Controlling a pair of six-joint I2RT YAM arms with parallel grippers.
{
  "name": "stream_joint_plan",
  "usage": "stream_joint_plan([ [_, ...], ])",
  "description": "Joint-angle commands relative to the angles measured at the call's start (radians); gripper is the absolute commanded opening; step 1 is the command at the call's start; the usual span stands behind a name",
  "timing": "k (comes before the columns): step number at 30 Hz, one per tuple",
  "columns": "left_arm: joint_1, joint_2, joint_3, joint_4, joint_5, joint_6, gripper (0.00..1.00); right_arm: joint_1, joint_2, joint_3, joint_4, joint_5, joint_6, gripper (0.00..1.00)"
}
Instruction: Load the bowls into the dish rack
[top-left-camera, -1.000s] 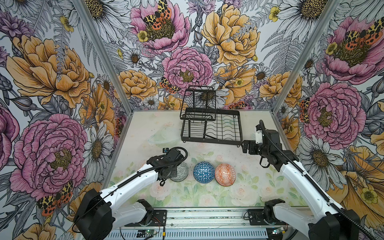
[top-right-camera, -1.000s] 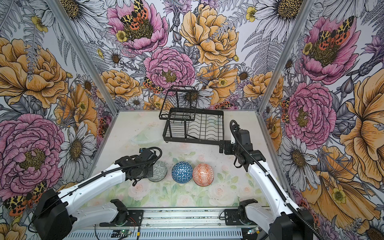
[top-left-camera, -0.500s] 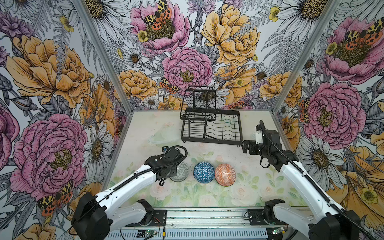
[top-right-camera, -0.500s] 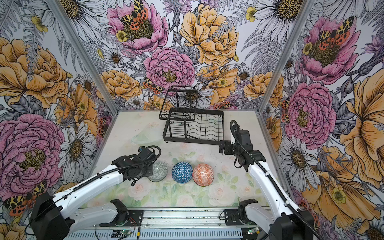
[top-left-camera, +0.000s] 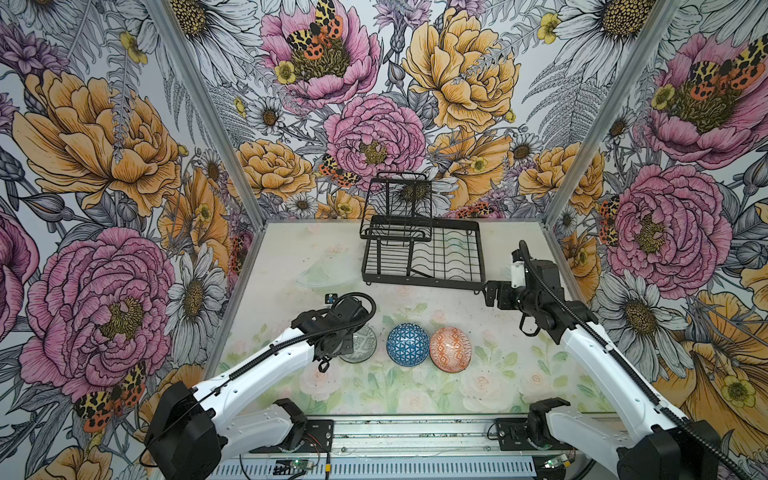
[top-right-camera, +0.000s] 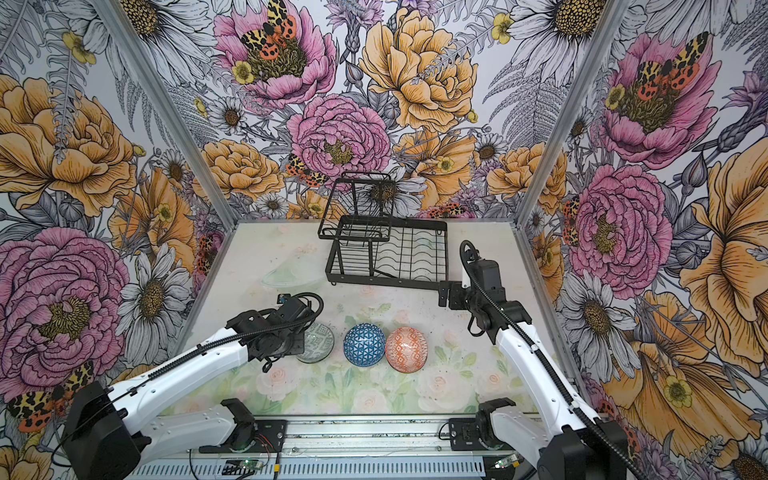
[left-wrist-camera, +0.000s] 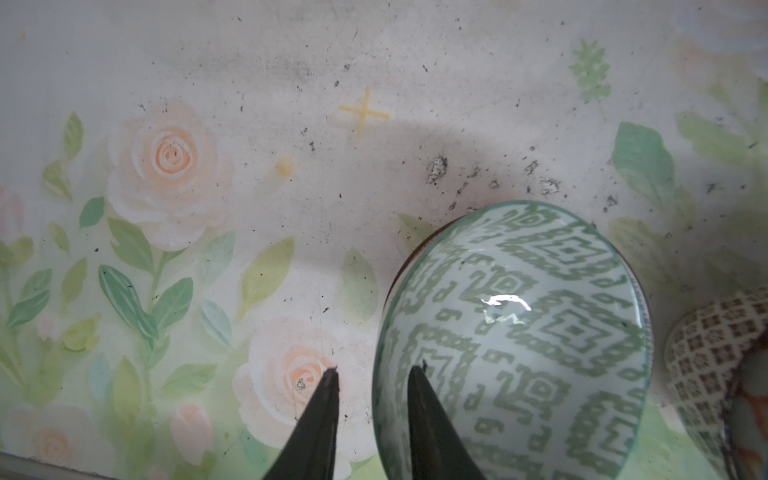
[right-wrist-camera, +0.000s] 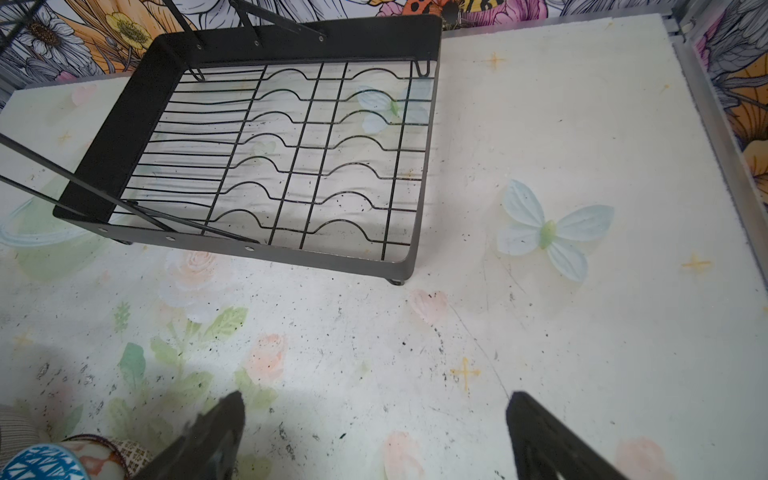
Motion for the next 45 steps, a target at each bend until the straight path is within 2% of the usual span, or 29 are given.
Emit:
stream_joint_plan([
  [1, -0.008, 0.02, 0.003, -0.002, -0.003, -0.005, 0.32, 0.007, -0.019, -0.008, 0.005, -0.007, 0.002, 0.99],
  [6, -0.009, 0.044, -0.016, 0.025, 0.002, -0.005, 0.29, 0.006, -0.019, -0.006, 0.006, -0.009, 0.002, 0.99],
  [16, -0.009, 0.041, 0.004, 0.029, -0.018, 0.006, 0.0, 0.007, -0.023, -0.001, 0.005, -0.008, -0.001, 1.0],
  [26, -0.005, -0.022, 0.075, 0.025, -0.042, 0.068, 0.0, 0.007, -0.042, 0.023, 0.0, -0.033, -0.005, 1.0],
  [34, 0.005, -0.103, 0.227, 0.041, -0.1, 0.178, 0.0, 0.013, -0.049, 0.087, -0.015, -0.101, 0.006, 1.0],
  [38, -0.009, -0.111, 0.246, 0.205, -0.061, 0.26, 0.0, 0.063, -0.043, 0.151, -0.015, -0.163, 0.032, 0.99],
  [42, -0.023, -0.084, 0.206, 0.434, 0.016, 0.309, 0.0, 0.16, -0.026, 0.218, -0.017, -0.164, 0.063, 1.0],
  [45, -0.031, -0.027, 0.206, 0.534, 0.044, 0.324, 0.0, 0.233, -0.011, 0.263, -0.018, -0.148, 0.085, 0.99],
])
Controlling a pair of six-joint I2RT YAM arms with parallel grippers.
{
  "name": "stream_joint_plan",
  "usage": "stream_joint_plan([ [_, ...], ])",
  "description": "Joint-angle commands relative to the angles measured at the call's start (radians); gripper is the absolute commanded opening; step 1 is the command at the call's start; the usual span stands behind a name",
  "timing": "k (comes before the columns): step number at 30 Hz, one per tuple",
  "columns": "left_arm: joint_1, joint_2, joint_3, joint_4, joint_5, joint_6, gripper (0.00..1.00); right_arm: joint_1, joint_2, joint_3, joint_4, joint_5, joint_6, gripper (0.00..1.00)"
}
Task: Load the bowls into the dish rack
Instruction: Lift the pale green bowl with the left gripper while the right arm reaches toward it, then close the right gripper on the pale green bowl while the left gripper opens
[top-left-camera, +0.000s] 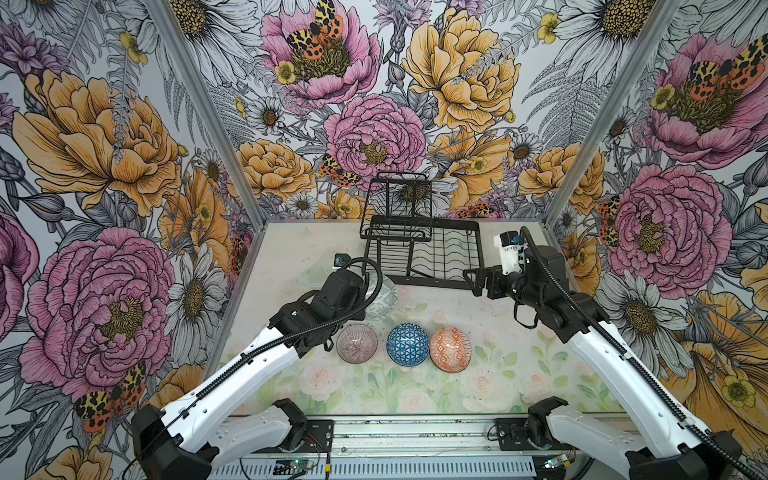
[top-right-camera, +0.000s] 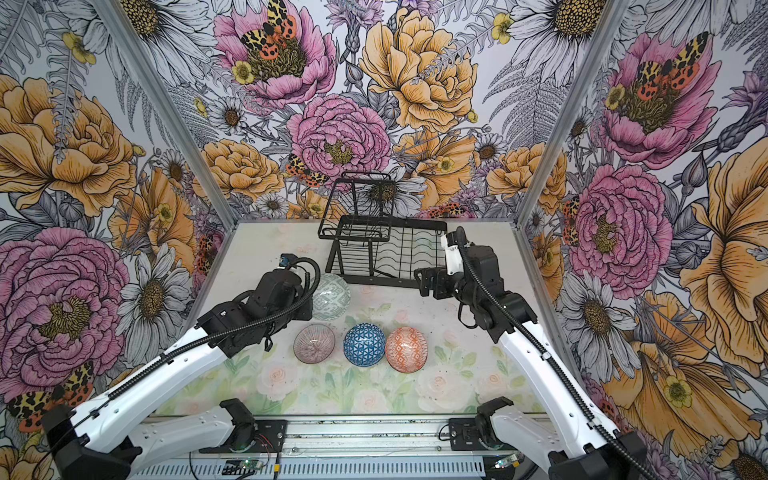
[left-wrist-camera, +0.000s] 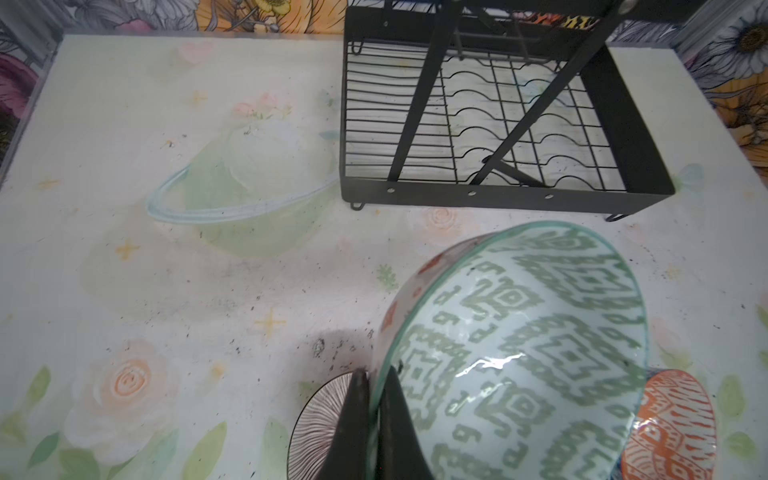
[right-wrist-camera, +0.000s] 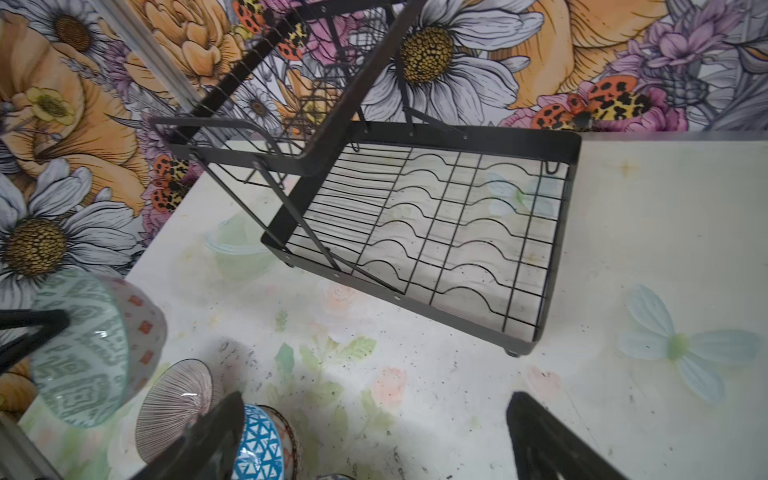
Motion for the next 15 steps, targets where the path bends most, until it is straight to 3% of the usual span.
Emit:
stream_joint_plan([
  [1, -0.014, 0.055, -0.001, 0.241, 0.058, 0.056, 0.0, 0.068, 0.016, 0.062, 0.006, -0.002, 0.047, 1.0],
  [9, -0.046, 0.186, 0.059, 0.396, 0.103, 0.098, 0.0, 0.238, 0.126, 0.126, 0.012, 0.154, 0.107, 1.0],
  [15, -0.066, 0.248, 0.093, 0.477, 0.134, 0.111, 0.0, 0.302, 0.232, 0.171, 0.016, 0.262, 0.135, 0.99],
])
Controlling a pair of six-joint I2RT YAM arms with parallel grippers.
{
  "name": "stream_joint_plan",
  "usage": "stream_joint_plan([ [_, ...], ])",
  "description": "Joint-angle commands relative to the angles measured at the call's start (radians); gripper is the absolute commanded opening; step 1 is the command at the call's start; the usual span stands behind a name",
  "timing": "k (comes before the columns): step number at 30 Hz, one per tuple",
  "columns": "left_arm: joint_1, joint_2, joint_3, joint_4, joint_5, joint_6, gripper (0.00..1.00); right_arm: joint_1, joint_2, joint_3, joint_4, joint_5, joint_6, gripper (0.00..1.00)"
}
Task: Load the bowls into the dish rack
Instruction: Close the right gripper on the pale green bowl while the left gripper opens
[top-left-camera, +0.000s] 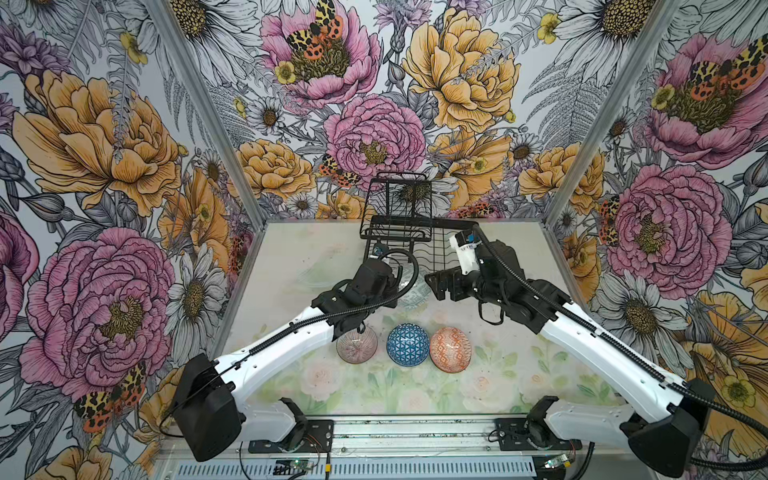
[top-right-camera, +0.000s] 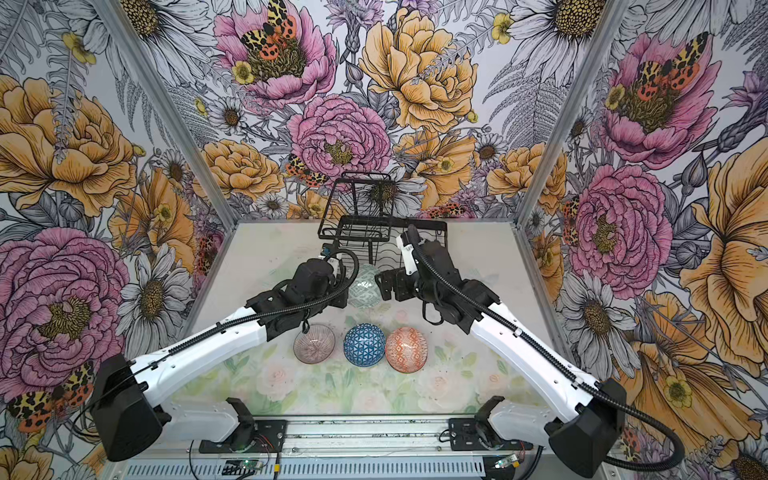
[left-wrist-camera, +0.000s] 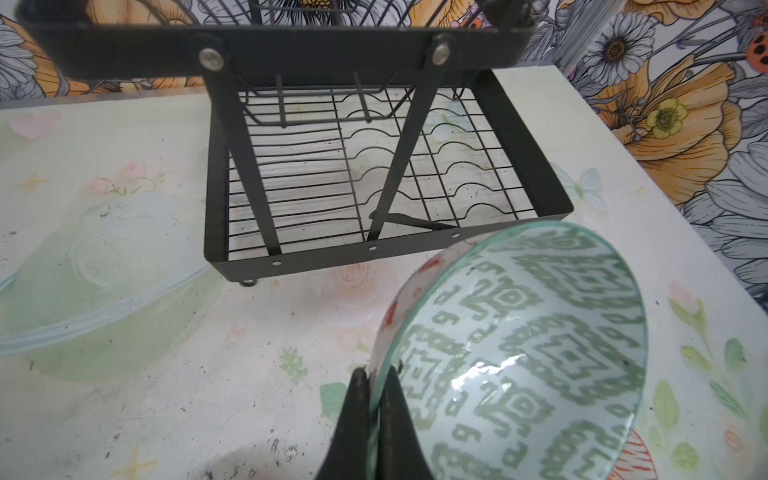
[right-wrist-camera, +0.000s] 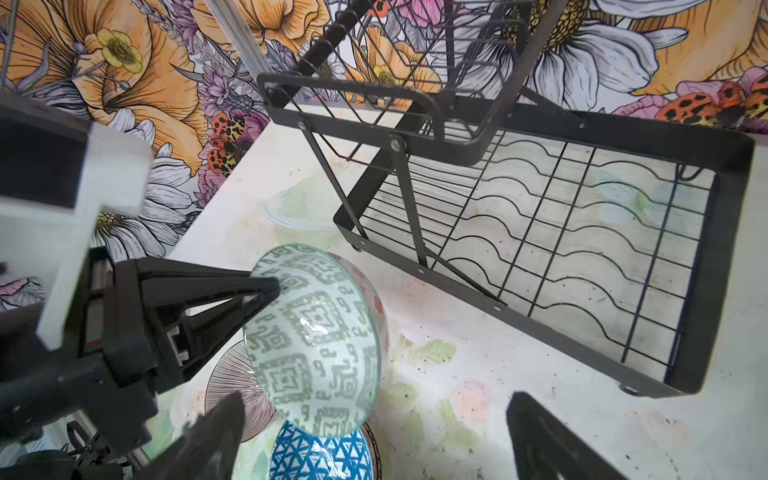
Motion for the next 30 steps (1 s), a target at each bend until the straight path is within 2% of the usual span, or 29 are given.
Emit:
stream_joint_plan([
  [1, -0.012, 0.008, 0.058, 0.146, 0.041, 0.019, 0.0, 0.019, 0.032, 0.04, 0.018, 0.106, 0.042, 0.98],
  [7, -0.02, 0.022, 0.058, 0.194, 0.06, 0.019, 0.0, 0.022, 0.076, 0.041, 0.028, 0.137, 0.086, 0.85],
  [12, -0.043, 0.014, 0.046, 0.222, 0.057, 0.011, 0.0, 0.022, 0.09, 0.03, 0.042, 0.146, 0.109, 0.61],
  [14, -0.055, 0.007, 0.041, 0.237, 0.052, 0.007, 0.0, 0.022, 0.082, 0.014, 0.056, 0.152, 0.117, 0.57],
  [18, -0.084, -0.006, 0.025, 0.267, 0.038, 0.004, 0.0, 0.022, 0.062, -0.015, 0.073, 0.149, 0.133, 0.31],
  [21, -0.103, -0.011, 0.02, 0.28, 0.024, -0.001, 0.0, 0.022, 0.039, -0.031, 0.076, 0.152, 0.131, 0.18],
  [24, -0.111, -0.02, 0.015, 0.267, 0.003, -0.009, 0.0, 0.022, 0.007, -0.044, 0.075, 0.159, 0.122, 0.0],
  [27, -0.108, -0.028, 0.021, 0.208, -0.017, 0.003, 0.0, 0.019, -0.027, -0.066, 0.073, 0.179, 0.102, 0.0],
  [28, -0.105, -0.028, 0.028, 0.174, -0.021, 0.011, 0.03, 0.018, -0.037, -0.072, 0.073, 0.186, 0.091, 0.0],
  [30, -0.09, -0.024, 0.054, 0.073, -0.027, 0.028, 0.24, 0.011, -0.056, -0.084, 0.073, 0.206, 0.06, 0.0],
])
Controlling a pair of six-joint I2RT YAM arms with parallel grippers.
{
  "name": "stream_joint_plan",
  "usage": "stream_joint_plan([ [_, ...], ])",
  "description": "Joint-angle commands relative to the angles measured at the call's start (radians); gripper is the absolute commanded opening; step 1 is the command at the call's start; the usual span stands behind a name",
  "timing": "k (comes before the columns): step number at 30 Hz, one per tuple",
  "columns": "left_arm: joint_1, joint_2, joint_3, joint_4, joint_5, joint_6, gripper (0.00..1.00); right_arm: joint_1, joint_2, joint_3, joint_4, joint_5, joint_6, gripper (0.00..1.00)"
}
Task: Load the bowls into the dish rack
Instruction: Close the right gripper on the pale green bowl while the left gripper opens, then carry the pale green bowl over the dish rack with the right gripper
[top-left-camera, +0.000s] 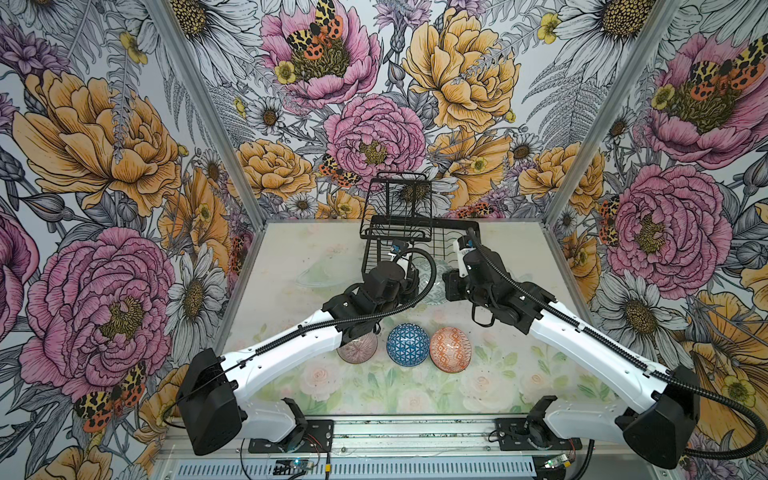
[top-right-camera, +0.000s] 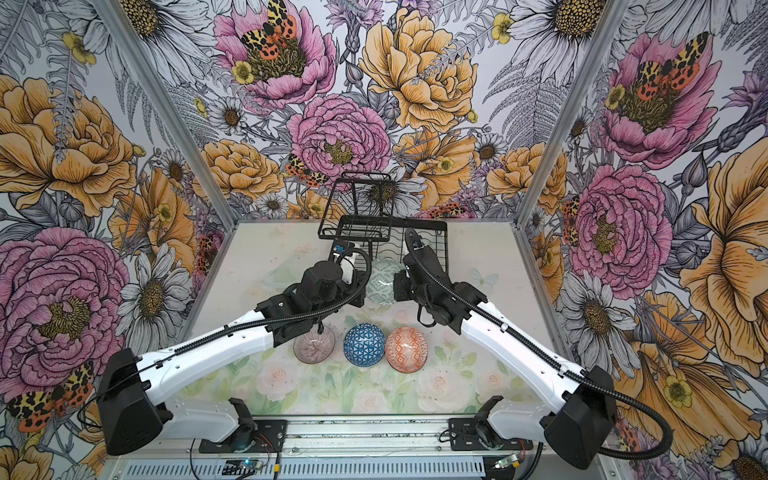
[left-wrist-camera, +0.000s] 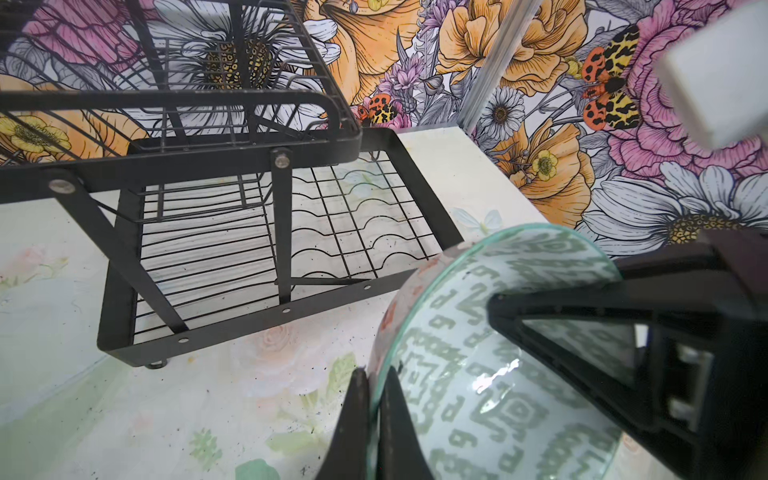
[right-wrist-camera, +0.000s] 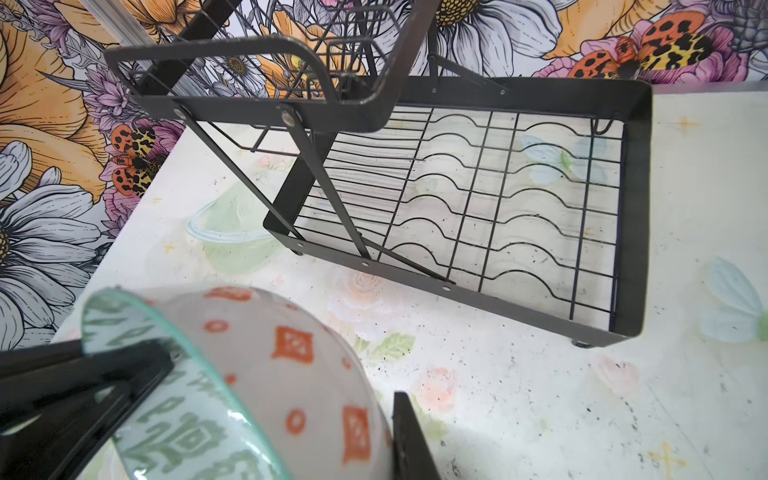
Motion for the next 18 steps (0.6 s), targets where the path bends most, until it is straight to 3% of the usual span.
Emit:
stream_joint_plan([
  [1, 0.023, -0.032, 0.044, -0.126, -0.023, 0.013, 0.38, -0.009, -0.065, -0.016, 0.047, 0.043, -0.05, 0.0],
  [4, 0.057, -0.045, 0.044, -0.217, 0.008, 0.043, 0.85, -0.033, -0.079, -0.018, 0.048, 0.089, -0.145, 0.0],
  [6, 0.087, -0.057, 0.03, -0.239, 0.049, 0.059, 0.99, -0.047, -0.078, -0.01, 0.051, 0.129, -0.229, 0.0],
  [11, 0.131, -0.066, 0.024, -0.263, 0.131, 0.106, 0.99, -0.096, -0.05, -0.011, 0.144, 0.204, -0.496, 0.0],
  [18, 0.172, -0.038, 0.053, -0.275, 0.169, 0.131, 0.99, -0.194, 0.033, -0.087, 0.546, 0.265, -0.869, 0.0],
])
